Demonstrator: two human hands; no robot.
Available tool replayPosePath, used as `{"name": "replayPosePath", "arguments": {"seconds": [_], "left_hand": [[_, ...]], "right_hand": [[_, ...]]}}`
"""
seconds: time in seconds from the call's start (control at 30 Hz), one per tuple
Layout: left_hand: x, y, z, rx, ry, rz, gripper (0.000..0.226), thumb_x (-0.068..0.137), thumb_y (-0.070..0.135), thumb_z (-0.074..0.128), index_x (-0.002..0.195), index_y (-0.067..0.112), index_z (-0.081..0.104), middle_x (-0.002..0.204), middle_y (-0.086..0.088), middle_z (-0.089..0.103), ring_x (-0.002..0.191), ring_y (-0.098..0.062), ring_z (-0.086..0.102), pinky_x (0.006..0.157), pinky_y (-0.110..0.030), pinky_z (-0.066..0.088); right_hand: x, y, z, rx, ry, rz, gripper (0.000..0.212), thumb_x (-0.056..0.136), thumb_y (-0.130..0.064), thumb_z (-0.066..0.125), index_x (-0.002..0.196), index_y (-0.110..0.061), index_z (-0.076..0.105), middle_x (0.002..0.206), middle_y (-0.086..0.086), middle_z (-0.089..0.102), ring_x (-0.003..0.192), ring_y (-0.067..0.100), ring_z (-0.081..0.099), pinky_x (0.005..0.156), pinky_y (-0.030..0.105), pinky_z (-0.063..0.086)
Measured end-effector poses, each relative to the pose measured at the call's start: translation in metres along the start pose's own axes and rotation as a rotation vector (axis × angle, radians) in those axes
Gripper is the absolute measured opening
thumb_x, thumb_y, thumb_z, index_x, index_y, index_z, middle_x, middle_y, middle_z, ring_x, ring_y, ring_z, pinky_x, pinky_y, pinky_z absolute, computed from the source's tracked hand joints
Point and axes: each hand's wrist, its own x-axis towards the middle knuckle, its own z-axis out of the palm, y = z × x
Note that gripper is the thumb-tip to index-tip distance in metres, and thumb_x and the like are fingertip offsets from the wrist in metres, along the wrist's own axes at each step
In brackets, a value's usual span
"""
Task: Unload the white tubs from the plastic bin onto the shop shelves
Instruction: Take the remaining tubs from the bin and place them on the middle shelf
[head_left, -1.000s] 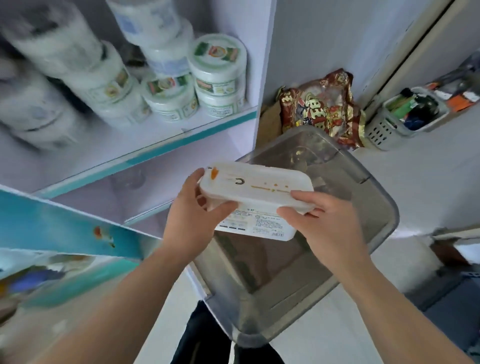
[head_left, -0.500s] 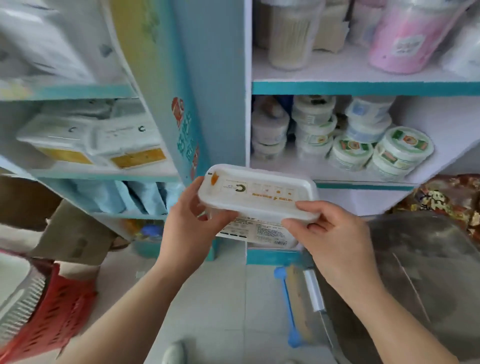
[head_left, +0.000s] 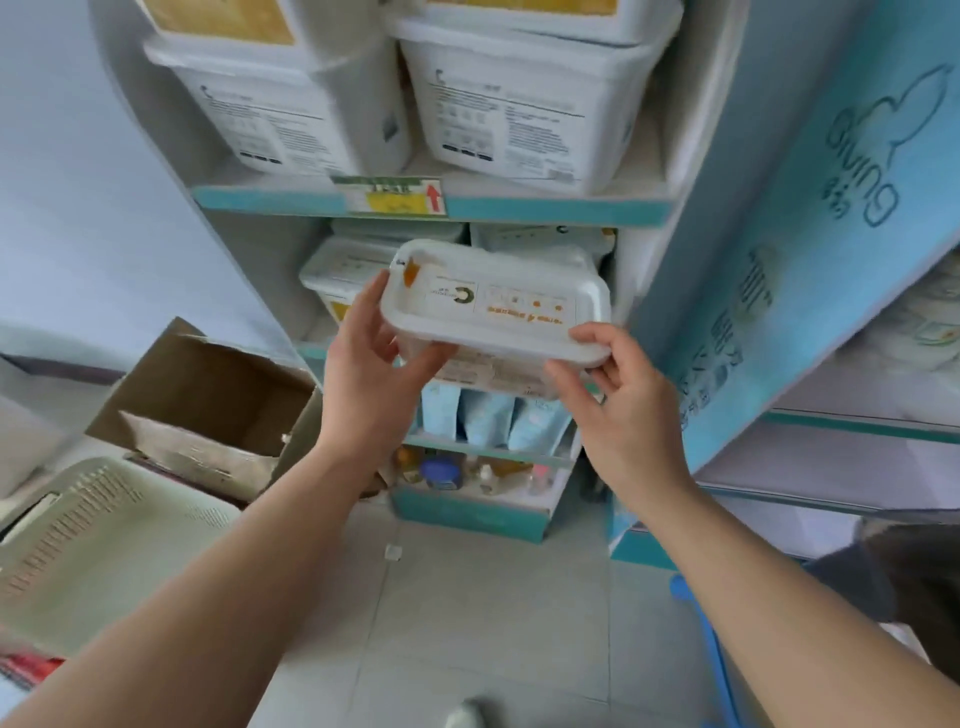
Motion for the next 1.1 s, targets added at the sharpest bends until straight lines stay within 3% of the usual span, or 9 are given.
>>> {"name": "replayPosePath", "arguments": {"seconds": [0.17, 0.4, 0.5, 0.63, 0.73, 0.87, 1.0, 1.1], "left_hand": [[0.050, -0.018, -0.003, -0.040, -0.025, 0.059, 0.078, 0.078, 0.011, 0.077, 0.143, 0.019, 0.035, 0.127, 0.008, 0.060, 0.109, -0.003, 0.062, 0.090, -0.032, 0.055], [0.088, -0.045, 0.015, -0.019, -0.027, 0.084, 0.089, 0.074, 0.022, 0.080, 0.145, 0.031, 0.027, 0.119, 0.010, 0.057, 0.113, -0.011, 0.058, 0.101, -0.039, 0.047], [0.095, -0.048, 0.023, -0.013, -0.023, 0.083, 0.075, 0.074, 0.024, 0.080, 0.136, 0.028, 0.039, 0.117, 0.011, 0.060, 0.111, -0.008, 0.058, 0.099, -0.034, 0.048], [0.107, -0.054, 0.032, 0.064, 0.033, 0.067, 0.045, 0.073, 0.036, 0.080, 0.105, 0.019, 0.052, 0.098, 0.000, 0.062, 0.097, -0.020, 0.059, 0.089, -0.039, 0.052], [0.116, -0.053, 0.038, 0.063, 0.041, 0.075, 0.040, 0.074, 0.033, 0.079, 0.100, 0.020, 0.051, 0.081, 0.009, 0.053, 0.085, -0.017, 0.055, 0.085, -0.035, 0.052], [0.122, -0.057, 0.040, 0.080, 0.028, 0.099, 0.041, 0.074, 0.036, 0.079, 0.097, 0.019, 0.050, 0.087, 0.003, 0.059, 0.090, -0.021, 0.059, 0.081, -0.033, 0.052], [0.119, -0.067, 0.044, 0.139, 0.048, 0.114, 0.041, 0.072, 0.031, 0.082, 0.080, 0.025, 0.043, 0.074, 0.010, 0.051, 0.070, -0.010, 0.050, 0.061, -0.019, 0.042], [0.118, -0.071, 0.047, 0.112, 0.067, 0.126, 0.040, 0.071, 0.027, 0.082, 0.086, 0.023, 0.046, 0.077, 0.010, 0.055, 0.075, -0.009, 0.055, 0.066, -0.017, 0.046]], "right_hand": [[0.041, 0.004, 0.031, -0.085, 0.065, -0.112, 0.035, 0.087, -0.033, 0.064, 0.118, -0.021, 0.054, 0.115, -0.007, 0.061, 0.101, 0.017, 0.060, 0.088, 0.043, 0.051], [0.069, 0.024, 0.046, -0.128, 0.094, -0.154, 0.043, 0.088, -0.027, 0.064, 0.127, -0.027, 0.047, 0.121, -0.004, 0.057, 0.109, 0.017, 0.057, 0.090, 0.044, 0.051], [0.075, 0.028, 0.050, -0.144, 0.100, -0.146, 0.048, 0.087, -0.021, 0.064, 0.130, -0.027, 0.043, 0.124, -0.002, 0.055, 0.114, 0.018, 0.055, 0.096, 0.044, 0.048], [0.094, 0.030, 0.054, -0.199, 0.145, -0.156, 0.050, 0.088, -0.016, 0.064, 0.133, -0.019, 0.043, 0.126, 0.003, 0.056, 0.114, 0.018, 0.053, 0.097, 0.040, 0.045], [0.105, 0.038, 0.058, -0.194, 0.193, -0.116, 0.055, 0.089, -0.022, 0.062, 0.138, -0.017, 0.037, 0.125, 0.007, 0.057, 0.114, 0.021, 0.055, 0.097, 0.043, 0.047], [0.105, 0.049, 0.065, -0.024, 0.242, -0.045, 0.071, 0.089, -0.019, 0.061, 0.146, -0.022, 0.019, 0.137, 0.006, 0.052, 0.127, 0.017, 0.050, 0.105, 0.041, 0.043], [0.103, 0.065, 0.073, -0.080, 0.276, -0.038, 0.047, 0.088, -0.027, 0.060, 0.132, -0.016, 0.045, 0.118, 0.002, 0.063, 0.108, 0.016, 0.060, 0.092, 0.041, 0.051], [0.103, 0.070, 0.078, -0.054, 0.319, -0.038, 0.042, 0.088, -0.025, 0.062, 0.127, -0.015, 0.050, 0.111, -0.003, 0.065, 0.102, 0.015, 0.063, 0.088, 0.038, 0.053]]}}
